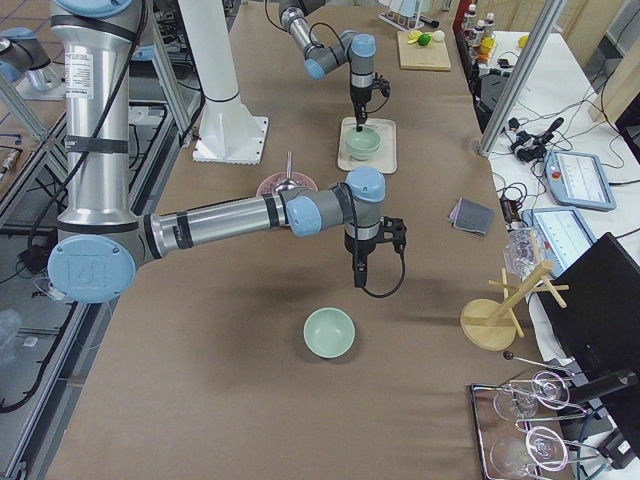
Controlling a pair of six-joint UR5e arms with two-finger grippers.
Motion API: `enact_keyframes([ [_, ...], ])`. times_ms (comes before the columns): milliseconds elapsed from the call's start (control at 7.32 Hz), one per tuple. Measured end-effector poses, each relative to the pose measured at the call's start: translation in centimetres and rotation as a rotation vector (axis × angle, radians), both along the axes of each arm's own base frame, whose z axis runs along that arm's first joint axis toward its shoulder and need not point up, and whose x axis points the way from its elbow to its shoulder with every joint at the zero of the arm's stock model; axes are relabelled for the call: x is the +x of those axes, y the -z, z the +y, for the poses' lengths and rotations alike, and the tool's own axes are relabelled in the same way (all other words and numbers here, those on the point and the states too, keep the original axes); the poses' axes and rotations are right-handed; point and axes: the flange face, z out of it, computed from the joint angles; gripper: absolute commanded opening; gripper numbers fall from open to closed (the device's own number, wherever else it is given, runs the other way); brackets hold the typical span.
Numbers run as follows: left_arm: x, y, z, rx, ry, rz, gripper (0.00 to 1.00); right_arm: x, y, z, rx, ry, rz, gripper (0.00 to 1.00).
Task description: Stack green bowls together
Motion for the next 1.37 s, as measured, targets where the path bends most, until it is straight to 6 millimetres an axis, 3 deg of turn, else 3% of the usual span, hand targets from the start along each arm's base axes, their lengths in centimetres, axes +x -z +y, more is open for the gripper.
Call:
enact_keyframes([
  [137, 0.0, -0.1, 0.0, -0.001, 0.000, -0.001, 0.00, 0.0, 0.0, 0.0, 0.001, 0.000, 0.000, 1.00],
  [273, 0.0, -0.2, 0.0, -0.002, 0.000, -0.002, 0.15, 0.0, 0.0, 0.0, 0.001, 0.000, 0.000, 1.00],
  [547, -0.1, -0.2, 0.1, 0.002, 0.001, 0.005, 0.58, 0.0, 0.1, -0.1, 0.002, 0.000, -0.001, 1.00],
  [683, -0.1, 0.0, 0.0, 0.008, 0.002, 0.016, 0.87, 0.0, 0.1, -0.1, 0.002, 0.000, -0.001, 1.00],
  [820, -0.2, 0.1, 0.1, 0.014, 0.002, 0.024, 0.97, 0.0, 0.1, -0.1, 0.002, 0.000, -0.001, 1.00],
  [1094, -0.5, 0.7, 0.1, 0.032, 0.002, 0.050, 0.98, 0.0, 0.1, -0.1, 0.002, 0.000, -0.001, 1.00],
  [1367, -3.0, 1.3, -0.2, 0.050, 0.006, 0.085, 0.98, 0.1, -0.4, 0.0, 0.002, 0.004, 0.012, 1.00],
])
